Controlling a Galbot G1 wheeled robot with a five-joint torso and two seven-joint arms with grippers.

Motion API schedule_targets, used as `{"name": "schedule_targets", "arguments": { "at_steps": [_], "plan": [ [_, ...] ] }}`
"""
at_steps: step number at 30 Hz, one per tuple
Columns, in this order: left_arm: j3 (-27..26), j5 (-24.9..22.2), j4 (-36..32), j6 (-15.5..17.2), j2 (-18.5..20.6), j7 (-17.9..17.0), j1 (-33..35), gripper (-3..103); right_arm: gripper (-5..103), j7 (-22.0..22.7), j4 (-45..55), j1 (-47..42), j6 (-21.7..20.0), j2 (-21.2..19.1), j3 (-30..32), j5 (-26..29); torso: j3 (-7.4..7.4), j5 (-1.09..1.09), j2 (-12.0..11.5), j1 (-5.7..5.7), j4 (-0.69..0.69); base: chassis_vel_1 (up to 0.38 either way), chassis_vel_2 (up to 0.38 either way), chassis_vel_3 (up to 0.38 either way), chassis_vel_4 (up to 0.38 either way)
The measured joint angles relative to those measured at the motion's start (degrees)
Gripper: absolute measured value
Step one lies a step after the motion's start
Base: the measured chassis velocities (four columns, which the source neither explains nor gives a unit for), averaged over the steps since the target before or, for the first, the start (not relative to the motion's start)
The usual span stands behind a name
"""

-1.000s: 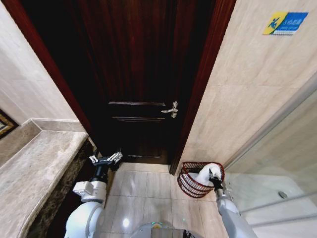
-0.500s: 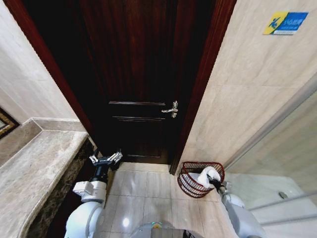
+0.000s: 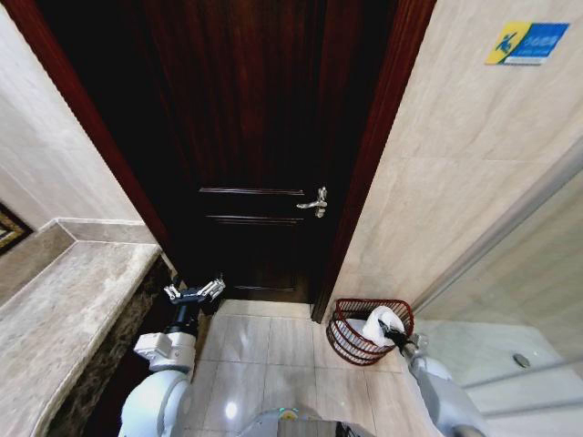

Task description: Discard the used towel into the hamper.

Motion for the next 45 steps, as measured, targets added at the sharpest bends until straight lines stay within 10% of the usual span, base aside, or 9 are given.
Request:
{"name": "schedule_targets", "arguments": {
  "at_steps": [7,31,45],
  "plan": [
    [0.0,0.0,0.0,0.0,0.0,0.0,0.0,100,12,2.2,7.9,-7.3,-3.0,-0.2,-1.3,0.9,0.02,0.00,0.0,0.08,-0.01,-0.147,0.163,0.143,-0.133],
    [0.0,0.0,0.0,0.0,0.0,0.0,0.0,100,100,7.9,23.4,-15.9,-11.4,-3.2,0.0,3.6,0.00,-0.01,0.0,0.02,0.00,0.005,-0.016,-0.007,0.010],
    [0.0,0.0,0.0,0.0,0.0,0.0,0.0,100,100,15.1,53.5,-32.2,-7.8,2.4,10.5,3.0,0.00,-0.02,0.0,0.01,-0.01,0.000,0.000,0.000,0.000]
  ]
}}
